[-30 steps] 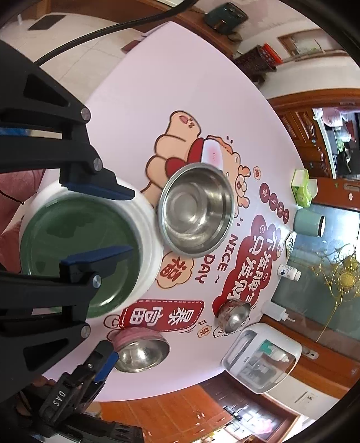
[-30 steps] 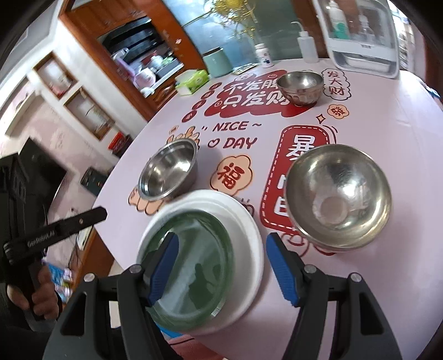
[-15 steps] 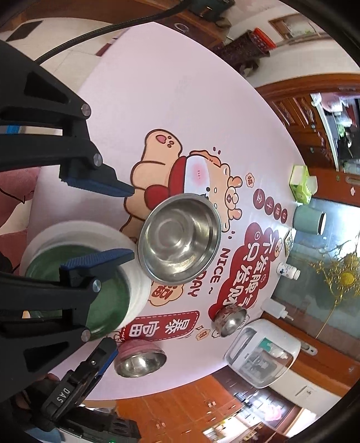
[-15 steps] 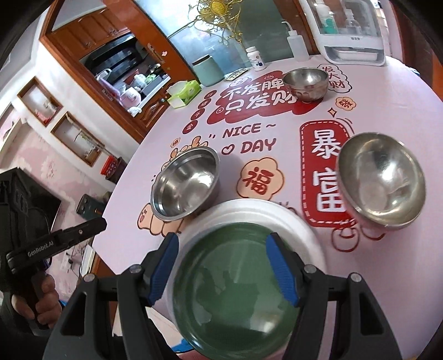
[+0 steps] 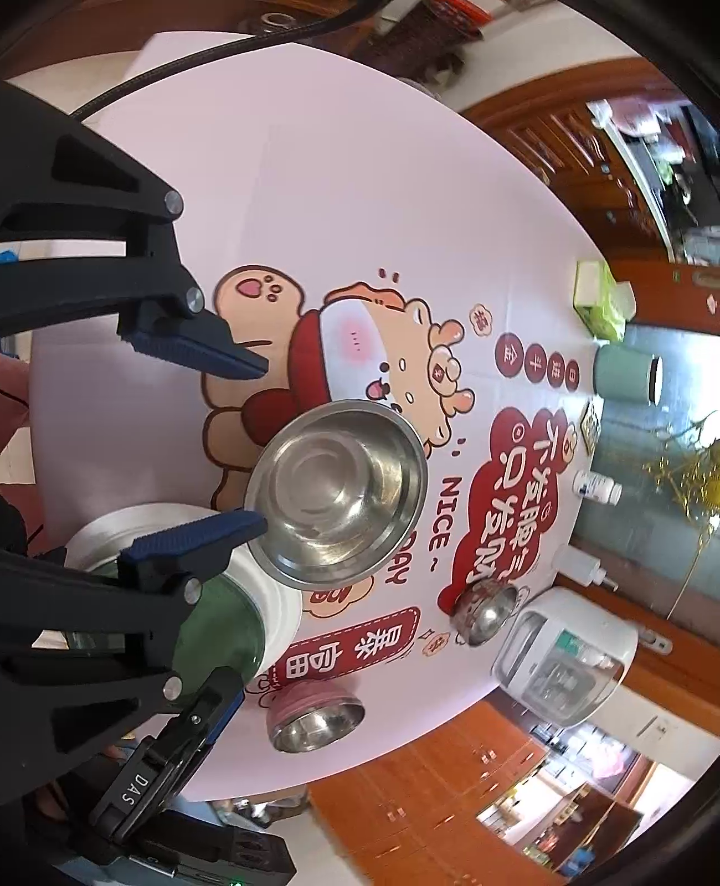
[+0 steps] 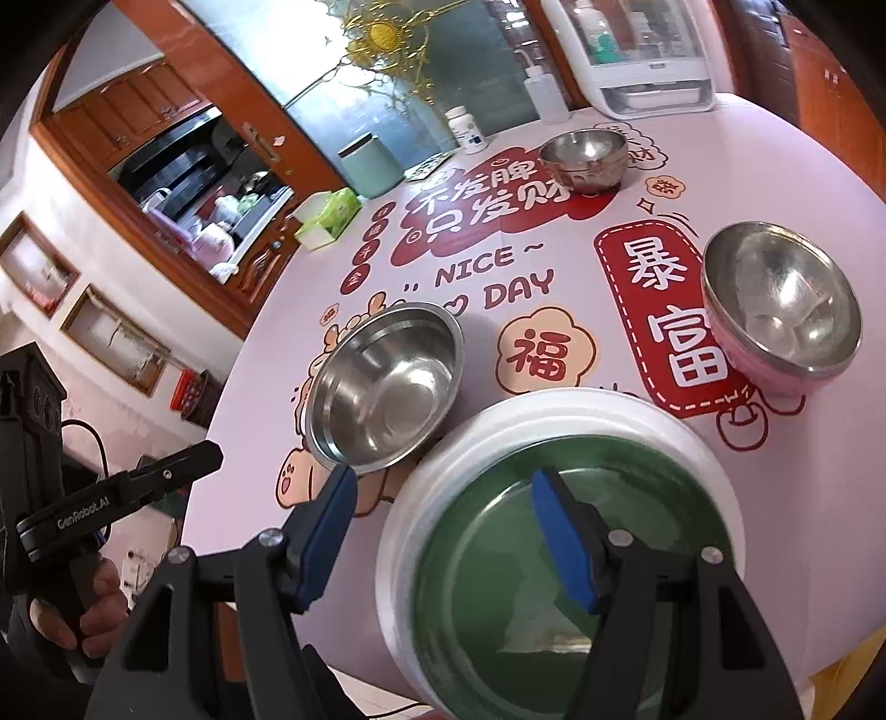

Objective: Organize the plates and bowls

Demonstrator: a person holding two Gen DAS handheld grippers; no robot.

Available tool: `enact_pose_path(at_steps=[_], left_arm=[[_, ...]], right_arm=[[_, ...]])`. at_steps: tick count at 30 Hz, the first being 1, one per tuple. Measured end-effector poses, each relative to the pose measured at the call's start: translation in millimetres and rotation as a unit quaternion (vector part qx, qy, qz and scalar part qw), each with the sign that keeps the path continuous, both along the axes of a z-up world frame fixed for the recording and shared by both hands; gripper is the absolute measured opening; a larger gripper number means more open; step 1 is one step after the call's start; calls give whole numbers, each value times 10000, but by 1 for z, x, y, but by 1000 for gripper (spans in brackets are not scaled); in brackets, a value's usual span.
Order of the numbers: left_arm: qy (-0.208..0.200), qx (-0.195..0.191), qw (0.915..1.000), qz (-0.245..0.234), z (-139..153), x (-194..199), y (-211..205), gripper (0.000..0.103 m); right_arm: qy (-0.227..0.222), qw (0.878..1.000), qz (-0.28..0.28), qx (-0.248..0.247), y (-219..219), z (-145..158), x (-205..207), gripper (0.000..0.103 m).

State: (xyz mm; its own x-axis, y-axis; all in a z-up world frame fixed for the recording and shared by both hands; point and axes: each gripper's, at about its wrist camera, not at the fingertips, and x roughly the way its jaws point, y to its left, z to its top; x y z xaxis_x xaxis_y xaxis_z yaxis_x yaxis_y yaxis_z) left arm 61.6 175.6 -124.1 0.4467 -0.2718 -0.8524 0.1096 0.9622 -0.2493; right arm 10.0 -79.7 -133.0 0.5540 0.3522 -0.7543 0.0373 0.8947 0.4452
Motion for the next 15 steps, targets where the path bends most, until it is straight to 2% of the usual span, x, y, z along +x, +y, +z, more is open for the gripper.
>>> enact_pose_path(at_steps=[8, 10, 15], left_arm=[[43, -26, 9991, -431, -1, 17, 13, 58], [39, -8, 9988, -486, -1, 22, 16, 72], [-12, -17, 9985, -549, 2, 29, 21, 74]], right_arm=[[-19, 9990, -430, -67, 23, 4, 0, 66], [7, 9988, -485, -93, 26, 5, 2, 66], [92, 9983, -566, -74, 31, 5, 11, 66]])
